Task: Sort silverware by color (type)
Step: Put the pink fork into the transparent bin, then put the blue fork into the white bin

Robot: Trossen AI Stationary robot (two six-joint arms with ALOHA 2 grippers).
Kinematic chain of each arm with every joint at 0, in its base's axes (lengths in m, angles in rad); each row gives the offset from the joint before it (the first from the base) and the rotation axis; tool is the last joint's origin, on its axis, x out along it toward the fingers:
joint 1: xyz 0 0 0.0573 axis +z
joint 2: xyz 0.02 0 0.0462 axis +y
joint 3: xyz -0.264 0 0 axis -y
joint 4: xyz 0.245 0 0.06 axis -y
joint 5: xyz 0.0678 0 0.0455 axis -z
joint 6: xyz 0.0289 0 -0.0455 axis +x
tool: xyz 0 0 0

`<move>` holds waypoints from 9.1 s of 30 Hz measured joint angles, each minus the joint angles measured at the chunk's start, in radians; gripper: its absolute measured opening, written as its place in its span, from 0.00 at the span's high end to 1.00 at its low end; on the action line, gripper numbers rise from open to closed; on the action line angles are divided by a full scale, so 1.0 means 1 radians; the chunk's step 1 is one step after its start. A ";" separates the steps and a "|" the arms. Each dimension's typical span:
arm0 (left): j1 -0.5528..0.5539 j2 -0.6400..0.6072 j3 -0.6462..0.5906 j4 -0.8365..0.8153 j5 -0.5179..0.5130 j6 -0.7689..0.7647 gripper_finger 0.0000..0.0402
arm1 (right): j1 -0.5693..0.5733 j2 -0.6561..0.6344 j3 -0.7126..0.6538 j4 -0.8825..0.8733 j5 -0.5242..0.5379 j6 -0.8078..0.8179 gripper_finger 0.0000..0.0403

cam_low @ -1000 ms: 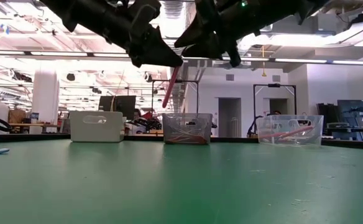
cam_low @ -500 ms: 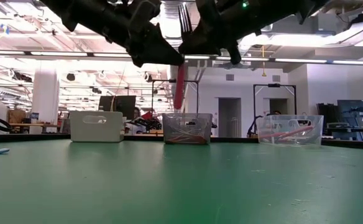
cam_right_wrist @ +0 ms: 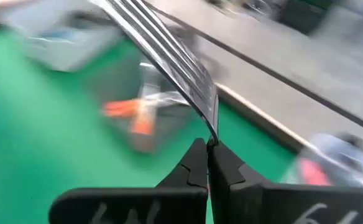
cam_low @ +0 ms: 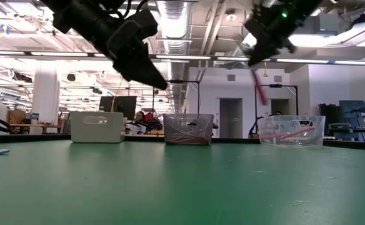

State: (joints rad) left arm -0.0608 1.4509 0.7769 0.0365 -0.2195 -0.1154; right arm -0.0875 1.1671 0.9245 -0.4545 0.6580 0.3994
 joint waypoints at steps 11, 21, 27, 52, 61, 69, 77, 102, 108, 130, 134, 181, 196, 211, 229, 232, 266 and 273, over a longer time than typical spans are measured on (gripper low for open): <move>0.000 0.000 0.000 -0.045 0.011 -0.027 0.79 | -0.397 -0.060 0.000 -0.232 -0.043 -0.117 0.96; -0.013 0.000 0.000 -0.319 0.098 -0.174 0.79 | -0.558 0.102 0.000 -0.308 -0.167 -0.116 0.83; -0.068 0.000 0.000 -0.385 0.081 -0.240 0.79 | -0.555 0.129 0.000 -0.301 -0.165 -0.113 0.60; -0.739 -0.049 0.000 -0.696 -0.037 -1.281 0.79 | 0.054 0.028 -0.001 0.024 -0.118 0.022 0.41; -0.765 0.064 -0.001 -0.677 0.031 -1.355 0.79 | 0.155 0.037 0.000 0.044 -0.049 0.046 0.41; -0.761 0.112 0.001 -0.665 0.038 -1.325 0.80 | 0.167 0.037 0.000 0.047 -0.049 0.047 0.41; -0.699 0.116 0.002 -0.682 0.068 -1.167 0.98 | 0.173 0.037 0.000 0.073 -0.051 0.049 0.41; 0.501 -0.505 -0.002 -0.512 -0.462 -0.193 0.99 | 0.209 0.160 0.002 0.152 -0.028 0.046 0.41; 0.694 -0.452 -0.013 -0.360 -0.255 -0.161 0.94 | 0.210 0.212 0.000 0.153 -0.029 0.046 0.41; 0.413 -0.503 -0.014 -0.793 -0.058 -0.365 0.72 | 0.277 0.152 0.000 0.142 -0.026 0.046 0.41; 0.122 -0.529 -0.014 -0.974 -0.099 -0.662 0.74 | 0.277 0.152 0.000 0.148 -0.025 0.046 0.41; -1.075 0.100 0.041 -0.876 0.336 -1.970 0.80 | 0.348 0.163 0.000 0.164 0.025 0.064 0.41; -1.061 0.118 0.039 -0.910 0.377 -1.762 0.90 | 0.394 0.163 0.000 0.159 0.024 0.072 0.41; -0.980 0.158 0.134 -0.931 0.089 -1.463 0.96 | 0.406 0.163 0.000 0.153 0.025 0.073 0.41; -0.920 0.154 0.091 -0.890 -0.039 -1.529 0.72 | 0.406 0.163 0.000 0.152 0.024 0.072 0.41; -0.920 0.153 0.050 -0.879 -0.008 -1.567 0.68 | 0.406 0.163 0.000 0.152 0.024 0.072 0.41; 0.459 -0.764 -0.045 -0.703 -0.344 -0.305 0.99 | 0.370 0.162 0.000 0.218 0.019 0.072 0.41; 0.636 -0.612 -0.114 -0.449 -0.213 -0.244 0.99 | 0.360 0.162 0.000 0.224 0.009 0.072 0.41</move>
State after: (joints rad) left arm 0.5747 0.8393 0.6631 -0.4124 -0.4325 -0.3595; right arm 0.2722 1.3293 0.9245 -0.2302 0.6670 0.4713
